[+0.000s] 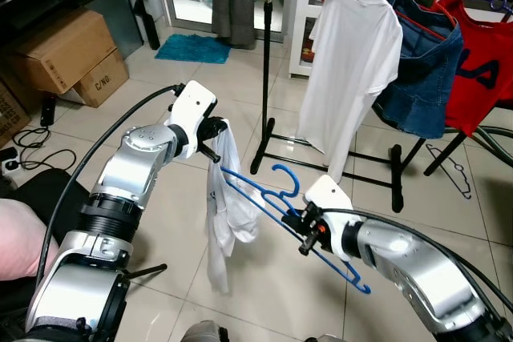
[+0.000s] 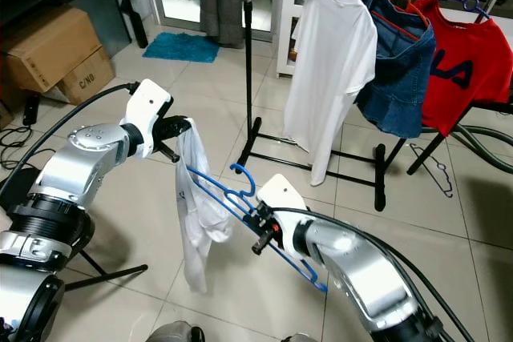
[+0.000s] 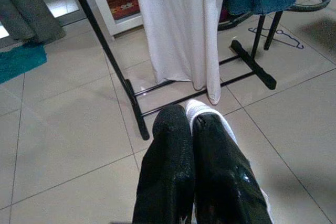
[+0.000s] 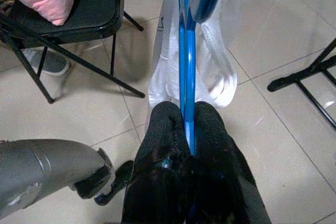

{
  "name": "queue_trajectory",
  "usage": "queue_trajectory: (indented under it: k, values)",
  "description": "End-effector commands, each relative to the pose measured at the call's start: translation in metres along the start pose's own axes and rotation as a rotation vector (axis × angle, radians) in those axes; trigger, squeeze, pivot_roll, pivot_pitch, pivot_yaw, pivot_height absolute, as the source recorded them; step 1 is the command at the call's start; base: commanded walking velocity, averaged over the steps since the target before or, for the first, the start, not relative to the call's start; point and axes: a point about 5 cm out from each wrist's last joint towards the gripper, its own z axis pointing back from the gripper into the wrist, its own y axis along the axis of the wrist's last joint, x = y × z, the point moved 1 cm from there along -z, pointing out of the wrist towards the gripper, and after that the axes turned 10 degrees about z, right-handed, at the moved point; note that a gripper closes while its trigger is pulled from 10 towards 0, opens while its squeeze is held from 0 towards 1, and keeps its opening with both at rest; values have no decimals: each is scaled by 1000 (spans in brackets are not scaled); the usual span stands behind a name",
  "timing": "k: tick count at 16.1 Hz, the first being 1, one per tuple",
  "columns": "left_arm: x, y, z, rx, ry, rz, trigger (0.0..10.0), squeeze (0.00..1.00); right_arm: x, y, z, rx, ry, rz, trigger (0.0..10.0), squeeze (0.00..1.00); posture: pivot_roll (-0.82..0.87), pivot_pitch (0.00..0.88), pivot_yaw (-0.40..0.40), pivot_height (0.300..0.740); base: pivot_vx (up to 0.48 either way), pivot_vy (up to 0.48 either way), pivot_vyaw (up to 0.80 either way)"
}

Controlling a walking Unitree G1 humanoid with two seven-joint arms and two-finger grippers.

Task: Hang hanger

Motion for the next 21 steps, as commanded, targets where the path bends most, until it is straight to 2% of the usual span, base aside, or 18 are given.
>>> queue_trajectory:
  k: [1,4,7,10,13,17,19,20,21]
  values:
    - [0,11,0,31,7,-18,0,0,-3,-2,-3,-17,22,6,10000,0,35,43,56,740,0,0,0]
    - [16,18,-2,67,-16,44,0,0,2,-7,-20,-76,-14,-43,10000,0,35,43,57,740,0,0,0]
    - [20,13,-5,61,17,75,0,0,1,-8,-33,-114,-14,-60,10000,0,35,40,57,740,0,0,0]
    - [21,17,-6,85,84,137,0,0,-12,-16,-48,-178,47,-58,10000,0,37,29,53,740,0,0,0]
    - [15,29,0,119,107,119,0,0,-23,-37,-49,-263,105,-25,10000,0,36,17,47,740,0,0,0]
    - [20,45,8,175,70,112,0,0,-16,-74,-44,-401,92,-13,10000,0,35,9,47,740,0,0,0]
    - [26,49,11,194,27,88,0,0,-15,-88,-43,-438,93,-52,10000,0,35,8,46,740,0,0,0]
    - [30,49,13,210,8,76,0,0,-18,-111,-49,-454,42,-177,10000,0,36,10,40,740,0,0,0]
    - [31,49,14,212,10,76,0,0,-17,-117,-51,-450,1,-232,10000,0,37,10,38,740,0,0,0]
